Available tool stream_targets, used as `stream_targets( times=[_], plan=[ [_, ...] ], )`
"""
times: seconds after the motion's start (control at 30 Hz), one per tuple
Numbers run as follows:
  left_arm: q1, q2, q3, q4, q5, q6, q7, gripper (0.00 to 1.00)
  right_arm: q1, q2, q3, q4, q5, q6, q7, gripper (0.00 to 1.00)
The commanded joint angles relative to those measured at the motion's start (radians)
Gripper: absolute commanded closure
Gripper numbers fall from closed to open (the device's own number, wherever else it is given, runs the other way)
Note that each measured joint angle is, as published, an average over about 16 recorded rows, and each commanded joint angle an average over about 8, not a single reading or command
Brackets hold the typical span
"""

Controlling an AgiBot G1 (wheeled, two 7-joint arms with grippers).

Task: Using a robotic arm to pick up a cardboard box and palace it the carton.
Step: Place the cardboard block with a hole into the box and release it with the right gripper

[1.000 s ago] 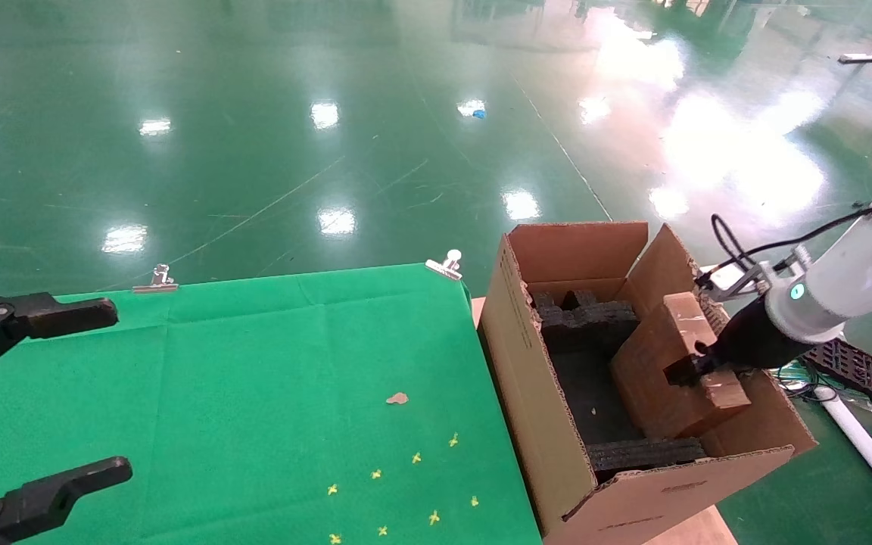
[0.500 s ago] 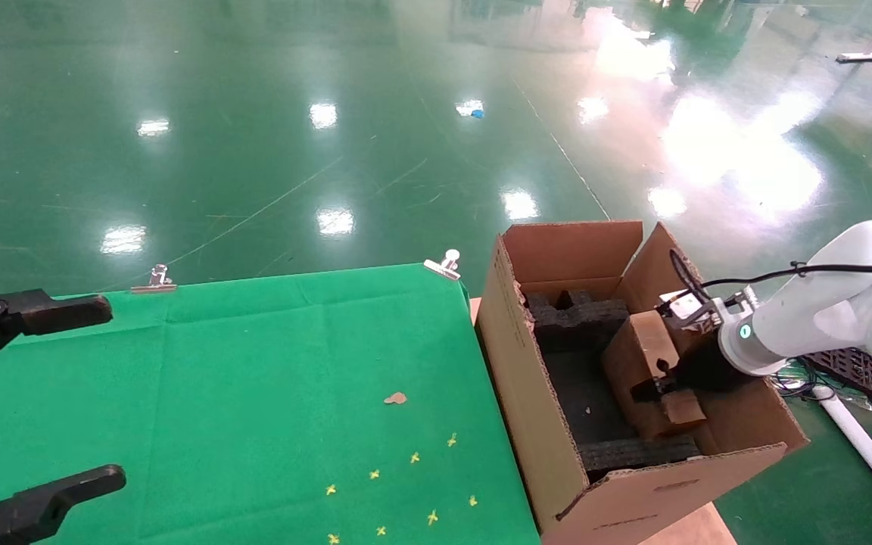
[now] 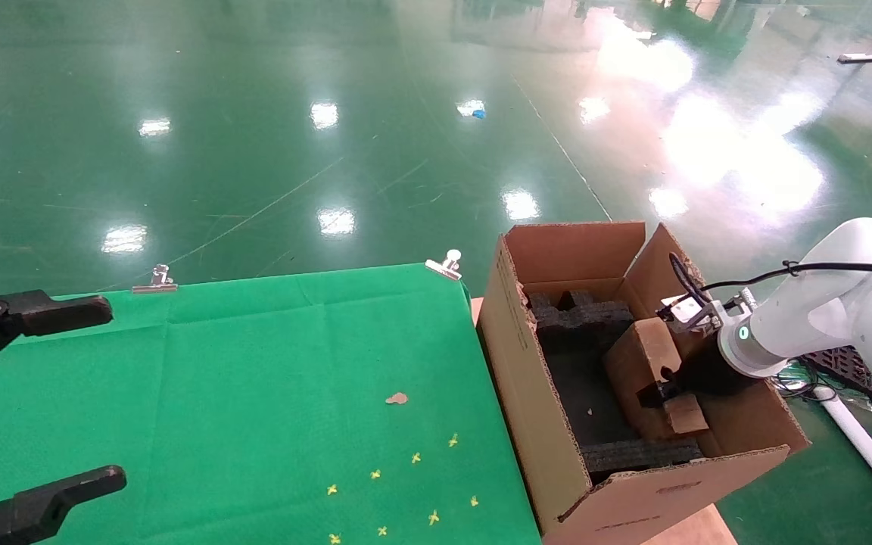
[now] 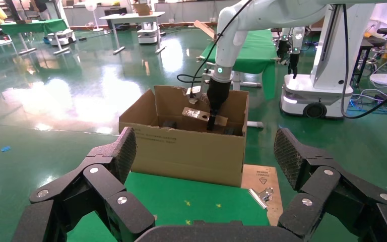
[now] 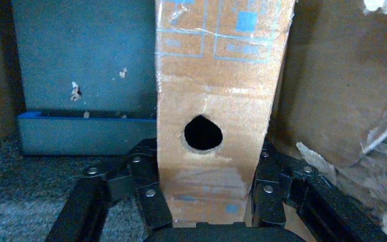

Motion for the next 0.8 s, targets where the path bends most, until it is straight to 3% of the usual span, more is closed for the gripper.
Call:
stream_targets(
  times=[0.03,0.5,0.8],
  plan=[
    [0.000,0.000,0.000,0.000,0.000,0.000,0.000,0.00,0.005,-0.001,-0.002,-0.003,-0.002,-0.007,0.000,0.00],
    [0.000,0.000,0.001,0.000,-0.001,0.000,0.000,0.00,0.072,-0.005,-0.008,-0.012,-0.012,-0.041,-0.005,0.00],
    [0.000,-0.001,0.001,0.000,-0.001,-0.001,0.001,0.00,0.233,-0.004,-0.011,-0.005,-0.016,-0.064,-0.055,0.00]
  ],
)
